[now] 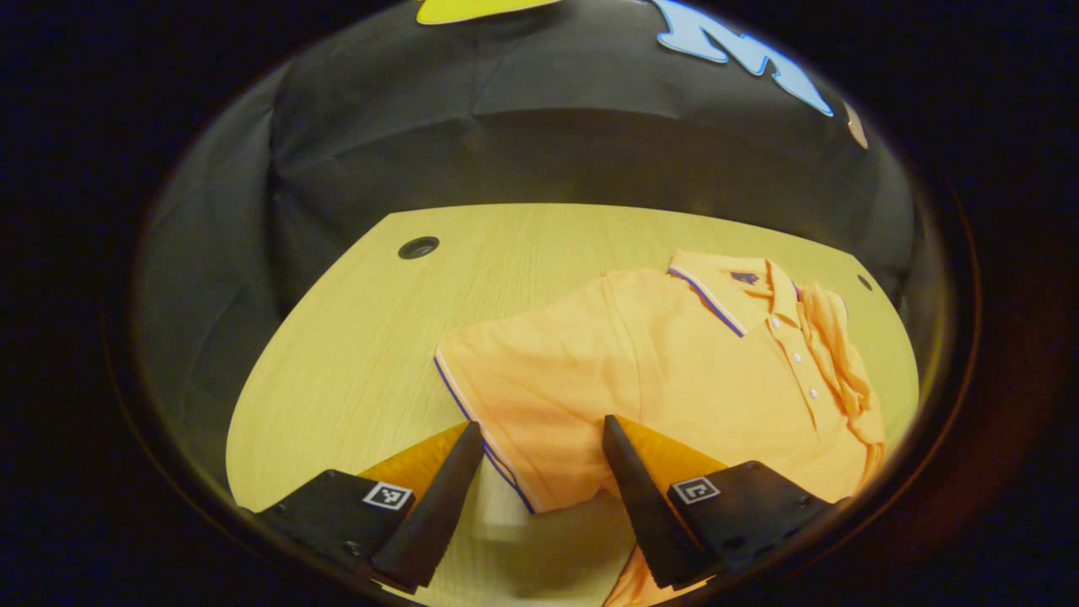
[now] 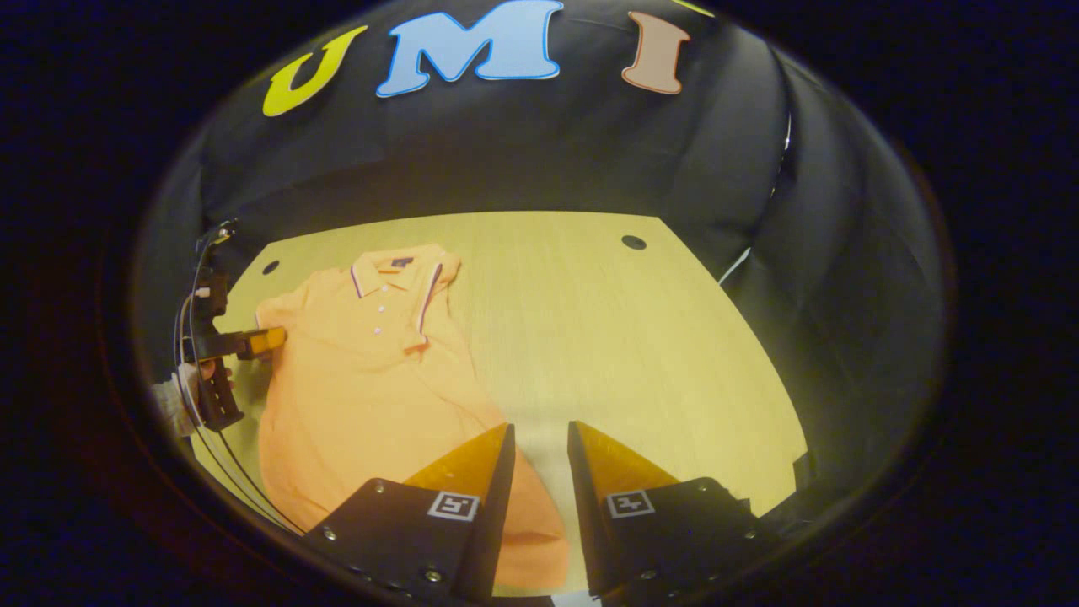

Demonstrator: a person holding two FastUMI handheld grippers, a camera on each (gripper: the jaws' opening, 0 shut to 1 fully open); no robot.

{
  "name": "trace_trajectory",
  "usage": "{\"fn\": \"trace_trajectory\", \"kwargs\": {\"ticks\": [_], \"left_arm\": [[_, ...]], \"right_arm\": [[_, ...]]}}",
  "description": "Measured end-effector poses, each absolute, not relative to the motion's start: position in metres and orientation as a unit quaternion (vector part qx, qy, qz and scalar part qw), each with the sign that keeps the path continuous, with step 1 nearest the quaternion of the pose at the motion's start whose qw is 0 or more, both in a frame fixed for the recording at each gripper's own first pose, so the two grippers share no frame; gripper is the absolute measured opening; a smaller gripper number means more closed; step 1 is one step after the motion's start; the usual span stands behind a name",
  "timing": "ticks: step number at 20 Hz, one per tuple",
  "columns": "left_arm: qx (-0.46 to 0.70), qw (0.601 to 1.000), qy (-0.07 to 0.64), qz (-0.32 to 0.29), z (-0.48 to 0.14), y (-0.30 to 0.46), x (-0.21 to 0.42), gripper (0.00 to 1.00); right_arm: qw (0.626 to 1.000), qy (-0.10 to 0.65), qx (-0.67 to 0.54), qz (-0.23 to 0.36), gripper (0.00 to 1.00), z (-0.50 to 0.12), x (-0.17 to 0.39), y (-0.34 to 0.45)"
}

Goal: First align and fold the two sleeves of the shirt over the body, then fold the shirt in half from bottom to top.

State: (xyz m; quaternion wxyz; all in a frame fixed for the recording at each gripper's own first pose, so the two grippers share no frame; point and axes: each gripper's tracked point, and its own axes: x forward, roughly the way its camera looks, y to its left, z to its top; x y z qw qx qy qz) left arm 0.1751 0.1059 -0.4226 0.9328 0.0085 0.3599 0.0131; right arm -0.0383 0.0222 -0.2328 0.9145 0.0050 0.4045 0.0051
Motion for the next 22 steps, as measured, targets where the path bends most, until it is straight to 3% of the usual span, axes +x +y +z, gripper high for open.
{"fn": "trace_trajectory", "kwargs": {"ticks": [4, 9, 11, 13, 14, 22], "left_arm": [[0.011, 0.934, 0.356, 0.008, -0.423, 0.105, 0.177, 0.93], [0.01, 0.938, 0.347, 0.013, -0.422, 0.106, 0.182, 0.24], [0.023, 0.936, 0.352, 0.015, -0.423, 0.105, 0.182, 0.12], [0.032, 0.934, 0.355, 0.015, -0.421, 0.104, 0.183, 0.12], [0.037, 0.933, 0.357, 0.017, -0.423, 0.103, 0.184, 0.06], [0.108, 0.932, 0.345, -0.006, -0.396, 0.074, 0.198, 0.06]], "right_arm": [[0.913, 0.407, 0.014, 0.005, 0.39, -0.238, -0.038, 0.024], [0.913, 0.407, 0.016, 0.008, 0.4, -0.24, -0.037, 0.024], [0.913, 0.407, 0.019, 0.007, 0.4, -0.242, -0.039, 0.022], [0.912, 0.41, 0.023, 0.005, 0.39, -0.244, -0.041, 0.019], [0.912, 0.41, 0.026, 0.003, 0.4, -0.245, -0.042, 0.018], [0.912, 0.408, 0.05, -0.012, 0.39, -0.248, -0.05, 0.001]]}}
